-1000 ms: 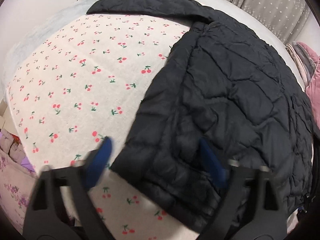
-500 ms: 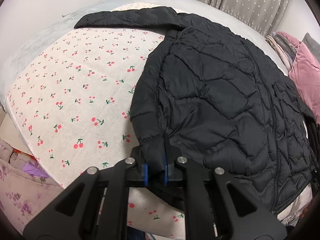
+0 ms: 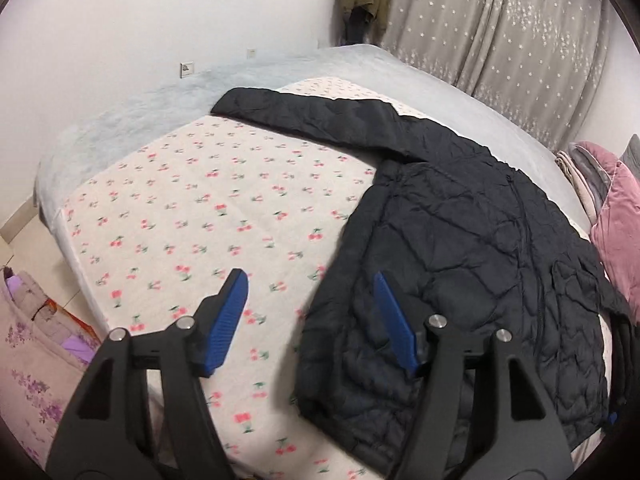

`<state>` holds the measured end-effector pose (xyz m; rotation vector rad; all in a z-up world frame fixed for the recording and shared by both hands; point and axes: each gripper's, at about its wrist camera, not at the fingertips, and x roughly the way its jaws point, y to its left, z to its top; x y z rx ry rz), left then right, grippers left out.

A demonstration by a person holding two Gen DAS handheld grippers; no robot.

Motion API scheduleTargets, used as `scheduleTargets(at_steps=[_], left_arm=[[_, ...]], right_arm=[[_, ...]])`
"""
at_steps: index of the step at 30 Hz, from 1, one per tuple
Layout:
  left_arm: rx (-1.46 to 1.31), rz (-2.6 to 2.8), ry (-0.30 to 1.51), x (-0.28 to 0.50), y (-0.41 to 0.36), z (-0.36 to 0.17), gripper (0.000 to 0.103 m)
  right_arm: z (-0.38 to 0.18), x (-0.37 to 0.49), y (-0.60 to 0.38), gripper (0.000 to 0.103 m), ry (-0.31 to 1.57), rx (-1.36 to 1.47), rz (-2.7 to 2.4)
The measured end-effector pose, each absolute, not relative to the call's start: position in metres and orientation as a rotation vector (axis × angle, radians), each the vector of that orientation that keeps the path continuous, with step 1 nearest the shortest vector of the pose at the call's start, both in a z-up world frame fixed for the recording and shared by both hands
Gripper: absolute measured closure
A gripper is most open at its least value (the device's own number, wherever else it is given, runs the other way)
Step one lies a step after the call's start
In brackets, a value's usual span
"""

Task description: Fold large clothes

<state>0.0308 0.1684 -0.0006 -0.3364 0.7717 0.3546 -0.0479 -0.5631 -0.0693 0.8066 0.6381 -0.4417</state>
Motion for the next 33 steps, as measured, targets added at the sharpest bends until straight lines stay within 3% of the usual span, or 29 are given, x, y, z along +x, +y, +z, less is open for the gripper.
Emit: scheduleTargets(at_steps=[2, 3, 7, 9, 14, 18, 21, 24, 29, 33], left_arm=[[-0.345, 0.306, 0.806, 0.045, 0.158, -0.003, 0.036], [-0.351, 0.271, 0.825, 0.052, 0.150, -0.005, 0.036], [-0.383, 0.117, 0.855, 0.084, 0.112, 0.003, 0.034], [-0.419, 0.034, 0.849, 0.099, 0.097, 0.010, 0.019], [-0.349, -0.025, 0.858, 0.164, 0.044, 0.022, 0.015], [-0.306, -0.041, 0.892, 0.191, 0.024, -0.019, 0.014], [-0.292, 0.010, 1.018, 0.206, 0.031, -0.057, 0.014], [-0.364, 0.024, 0.985, 0.212, 0.055, -0.055, 0.014], [-0.483, 0.035, 0.968, 0.220, 0.085, -0.050, 0.014], [-0.516, 0.074, 0.972, 0.223, 0.104, -0.055, 0.014]], right_arm=[[-0.071, -0.040, -0.560, 0.042, 0.638, 0.795, -0.425], [-0.073, -0.032, -0.557, 0.041, 0.650, 0.795, -0.398], [-0.075, -0.014, -0.547, 0.041, 0.645, 0.816, -0.321], [-0.069, -0.013, -0.542, 0.041, 0.590, 0.798, -0.328], [-0.059, 0.003, -0.529, 0.038, 0.534, 0.720, -0.322], [-0.058, 0.017, -0.533, 0.038, 0.551, 0.655, -0.319], [-0.063, 0.018, -0.553, 0.038, 0.561, 0.728, -0.284], [-0.066, 0.038, -0.584, 0.038, 0.577, 0.844, -0.254], [-0.048, 0.105, -0.631, 0.038, 0.583, 0.782, -0.272], [-0.064, 0.180, -0.648, 0.038, 0.712, 0.785, -0.213]])
